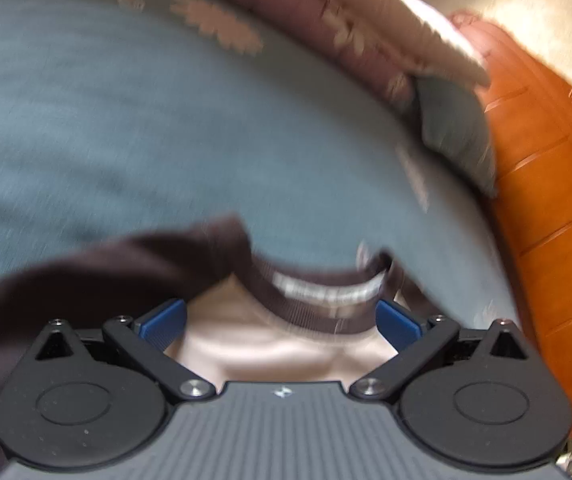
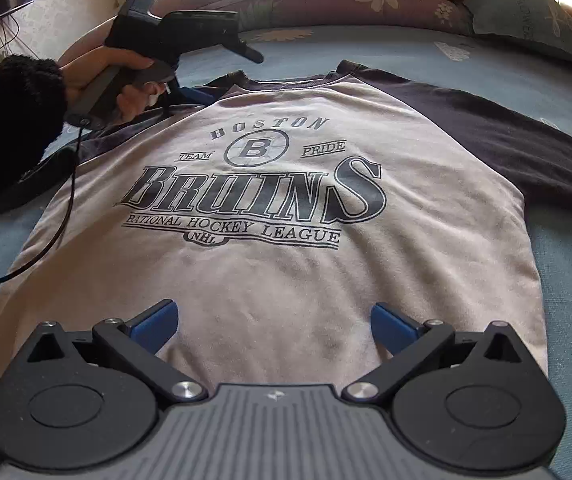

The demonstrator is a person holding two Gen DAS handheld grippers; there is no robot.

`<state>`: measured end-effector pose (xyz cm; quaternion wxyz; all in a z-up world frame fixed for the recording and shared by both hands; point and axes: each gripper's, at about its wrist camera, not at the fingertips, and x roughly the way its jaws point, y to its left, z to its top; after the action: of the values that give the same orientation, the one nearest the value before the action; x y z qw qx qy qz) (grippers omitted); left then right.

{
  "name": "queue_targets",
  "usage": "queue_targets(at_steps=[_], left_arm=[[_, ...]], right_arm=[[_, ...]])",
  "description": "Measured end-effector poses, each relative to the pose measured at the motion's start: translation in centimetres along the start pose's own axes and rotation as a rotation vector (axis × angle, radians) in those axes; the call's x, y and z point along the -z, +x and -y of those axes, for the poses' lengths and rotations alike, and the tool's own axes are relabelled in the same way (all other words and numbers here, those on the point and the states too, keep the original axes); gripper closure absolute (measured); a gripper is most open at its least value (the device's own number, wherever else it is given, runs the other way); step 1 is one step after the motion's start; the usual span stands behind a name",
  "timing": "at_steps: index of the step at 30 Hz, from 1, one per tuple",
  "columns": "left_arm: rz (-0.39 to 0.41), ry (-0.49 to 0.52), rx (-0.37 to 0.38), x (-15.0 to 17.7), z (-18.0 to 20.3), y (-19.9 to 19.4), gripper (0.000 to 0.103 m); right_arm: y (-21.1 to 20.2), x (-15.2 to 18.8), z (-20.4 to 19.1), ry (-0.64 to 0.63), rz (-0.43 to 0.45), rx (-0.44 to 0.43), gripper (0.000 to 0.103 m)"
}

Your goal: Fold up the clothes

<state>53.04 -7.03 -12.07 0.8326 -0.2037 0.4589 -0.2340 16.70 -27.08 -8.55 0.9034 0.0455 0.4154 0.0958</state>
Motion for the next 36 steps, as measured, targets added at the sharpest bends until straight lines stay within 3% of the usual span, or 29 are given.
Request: queue_targets(at_steps=[5,8,14,17,25,31,36], left_arm=[[0.021,0.064,-0.063,-1.5,0.7,1.7,0.003],[0.017,0.078,-0.087,-1.8,1.5,0.7,0.003],[0.0,0.089,-0.001,-1.0,2.5,-2.8,0.003],[-0.04,0.083,0.036,-0.7,2.4,-1.7,0.003],[-0.012,0.044,-0.048,-1.7,1.4,1.6,0.003],[-0.043,0.106,-0.087,-1.2,3.1,-3.3,0.003],[-0.116,0.073,-0.084,0.9,2.9,-9.2,0.002]], right_arm=[[0.1,0.8,-1.0,-0.099,0.004,0.035,0.0],[-0.2,0.5,-1.0,-0.096,-0.005,0.032,0.0],[-1.5,0.3,-1.4,-0.114,0.013,0.026,0.0],[-1.3,0.5,-1.9,-0.141,0.006,0.031,0.0],[-0.9,0.4,-1.6,-0.152,-0.017,0.029,0.0],[-2.6,0.3,-2.2,-0.163,0.015,0.034,0.0],[-4.8,0.3,-3.6,-0.189,0.043,0.016,0.0]])
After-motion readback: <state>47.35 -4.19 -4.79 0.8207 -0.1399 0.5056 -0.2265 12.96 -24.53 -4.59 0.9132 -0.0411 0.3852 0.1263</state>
